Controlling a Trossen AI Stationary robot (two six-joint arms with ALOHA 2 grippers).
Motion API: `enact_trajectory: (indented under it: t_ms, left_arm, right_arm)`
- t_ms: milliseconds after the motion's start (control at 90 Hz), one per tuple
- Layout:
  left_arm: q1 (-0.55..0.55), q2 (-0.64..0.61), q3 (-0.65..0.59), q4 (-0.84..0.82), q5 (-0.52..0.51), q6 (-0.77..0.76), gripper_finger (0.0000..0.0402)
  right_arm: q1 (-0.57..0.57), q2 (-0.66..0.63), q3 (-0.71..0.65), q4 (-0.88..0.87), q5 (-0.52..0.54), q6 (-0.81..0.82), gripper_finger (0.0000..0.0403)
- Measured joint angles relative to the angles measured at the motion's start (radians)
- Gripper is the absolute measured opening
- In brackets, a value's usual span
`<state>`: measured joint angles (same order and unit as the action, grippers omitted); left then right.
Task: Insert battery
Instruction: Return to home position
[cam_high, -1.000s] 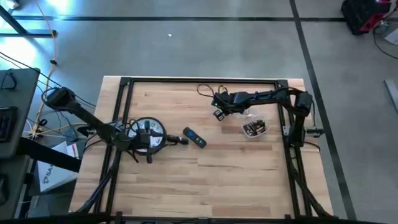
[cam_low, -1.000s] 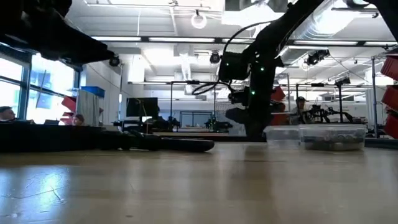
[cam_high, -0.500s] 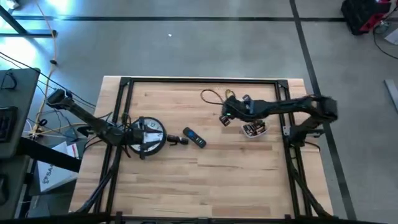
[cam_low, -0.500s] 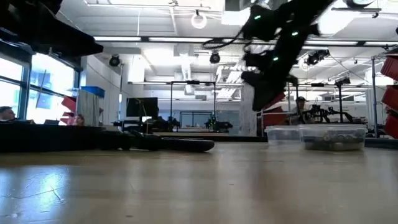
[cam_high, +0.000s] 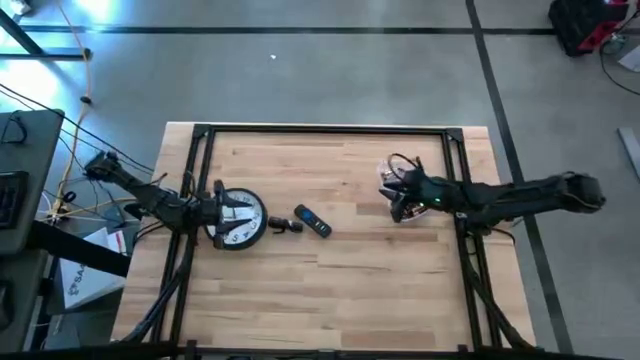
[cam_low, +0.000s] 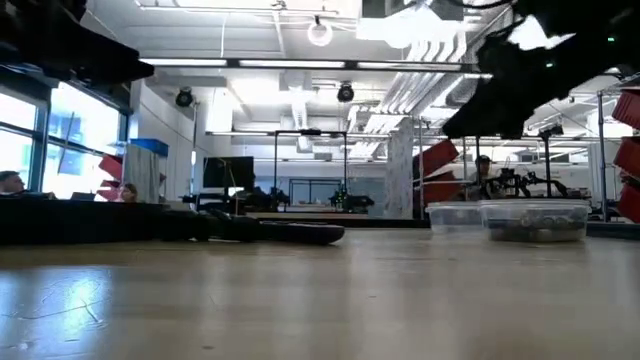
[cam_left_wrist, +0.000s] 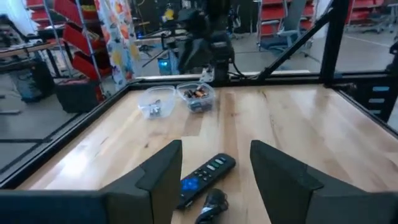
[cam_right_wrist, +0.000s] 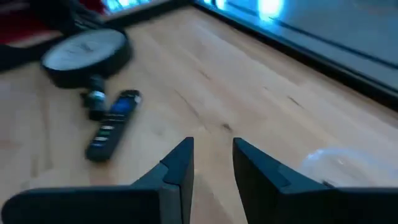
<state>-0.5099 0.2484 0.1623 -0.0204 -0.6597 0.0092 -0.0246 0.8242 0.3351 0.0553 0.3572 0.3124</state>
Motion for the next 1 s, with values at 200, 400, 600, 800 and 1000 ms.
enact_trajectory:
  t_ms: [200, 400, 600, 800, 1000]
  left_arm:
    - [0.066, -0.085, 0.0, -0.015, 0.101, 0.038, 0.0172]
    - [0.114, -0.202, 0.0, -0.156, 0.101, 0.006, 0.0172]
    - [0.117, -0.243, 0.001, -0.218, 0.155, -0.007, 0.0172]
    - [0.117, -0.244, -0.004, -0.156, 0.292, 0.043, 0.0172]
    - [0.145, -0.244, -0.065, -0.033, 0.411, 0.07, 0.0172]
  right_arm:
    - [0.071, -0.132, -0.04, 0.017, 0.0, -0.056, 0.0078]
    - [0.145, -0.249, -0.04, 0.004, -0.026, -0.147, 0.0078]
    - [0.188, -0.306, -0.04, -0.008, -0.113, -0.164, 0.0078]
    - [0.204, -0.343, -0.04, -0.02, -0.144, -0.183, 0.0072]
    - [0.204, -0.408, -0.04, -0.079, -0.152, -0.183, 0.0045]
